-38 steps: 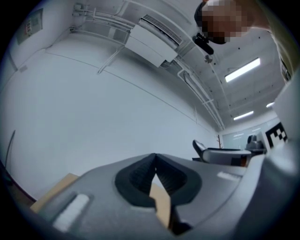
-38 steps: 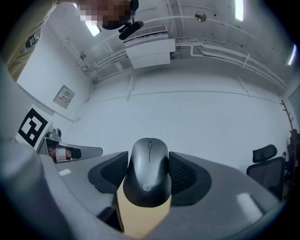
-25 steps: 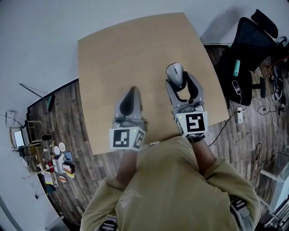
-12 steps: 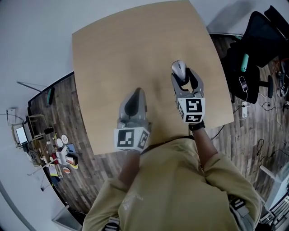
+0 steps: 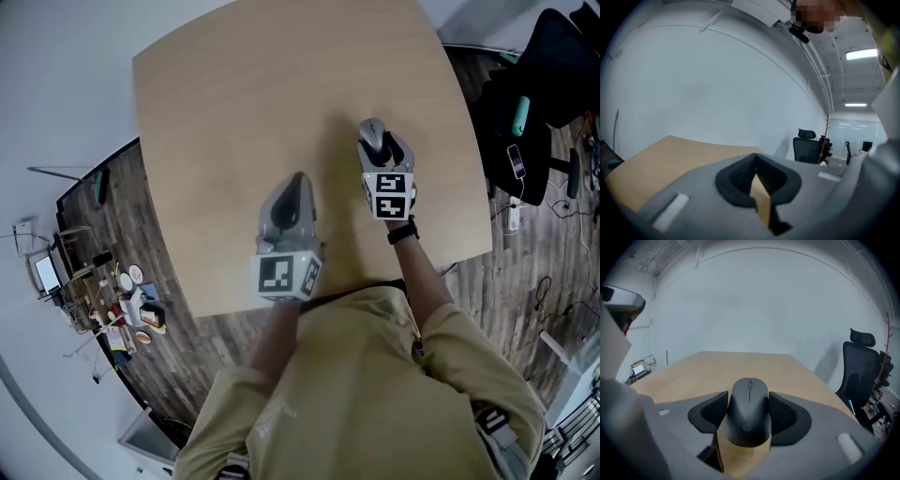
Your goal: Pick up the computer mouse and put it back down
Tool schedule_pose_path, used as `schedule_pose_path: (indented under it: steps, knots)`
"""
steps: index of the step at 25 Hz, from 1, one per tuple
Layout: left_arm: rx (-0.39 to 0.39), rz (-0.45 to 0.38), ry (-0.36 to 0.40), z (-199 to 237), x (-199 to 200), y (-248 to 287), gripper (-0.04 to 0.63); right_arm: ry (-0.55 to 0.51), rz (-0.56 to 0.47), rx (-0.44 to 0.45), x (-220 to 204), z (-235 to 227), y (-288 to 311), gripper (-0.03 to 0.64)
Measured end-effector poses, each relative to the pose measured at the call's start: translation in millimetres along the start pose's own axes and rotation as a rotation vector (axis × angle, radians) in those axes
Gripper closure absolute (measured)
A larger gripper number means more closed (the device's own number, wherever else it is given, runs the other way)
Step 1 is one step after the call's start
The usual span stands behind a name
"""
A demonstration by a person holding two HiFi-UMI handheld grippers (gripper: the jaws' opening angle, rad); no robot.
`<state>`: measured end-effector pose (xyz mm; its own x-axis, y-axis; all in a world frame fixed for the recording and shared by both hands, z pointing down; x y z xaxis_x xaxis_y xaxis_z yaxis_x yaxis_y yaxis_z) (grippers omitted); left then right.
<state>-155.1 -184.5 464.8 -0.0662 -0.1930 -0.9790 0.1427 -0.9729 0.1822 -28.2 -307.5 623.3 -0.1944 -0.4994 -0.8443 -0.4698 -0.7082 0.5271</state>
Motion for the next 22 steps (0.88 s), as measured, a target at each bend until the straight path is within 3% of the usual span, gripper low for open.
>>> schedule_pose_path:
  steps: [13,17,22]
  knots:
    - [0.021,0.057,0.013,-0.7,-20.2,5.3,0.595,0.091,0.197,-0.070,-55.8,-12.4,50.1,0.333]
    - [0.030,0.051,0.022,1.7,-16.1,-6.5,0.595,0.108,0.166,-0.057,-45.6,-9.2,39.1,0.341]
    - [0.055,0.028,0.024,9.5,-8.3,-31.3,0.595,0.101,0.037,-0.006,-3.9,9.2,-3.3,0.336]
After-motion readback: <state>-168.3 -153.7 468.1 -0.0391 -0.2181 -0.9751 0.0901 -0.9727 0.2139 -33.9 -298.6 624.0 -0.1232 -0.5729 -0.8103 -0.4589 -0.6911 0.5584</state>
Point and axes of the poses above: the fingertips, and each gripper's own axes: y forward along the fingers, z to its left, x out of its top, the point moved 2 cm from there along -y, backward along the fingers, and after that the axes turned 6 degrees about y, right-handed, at the moved point
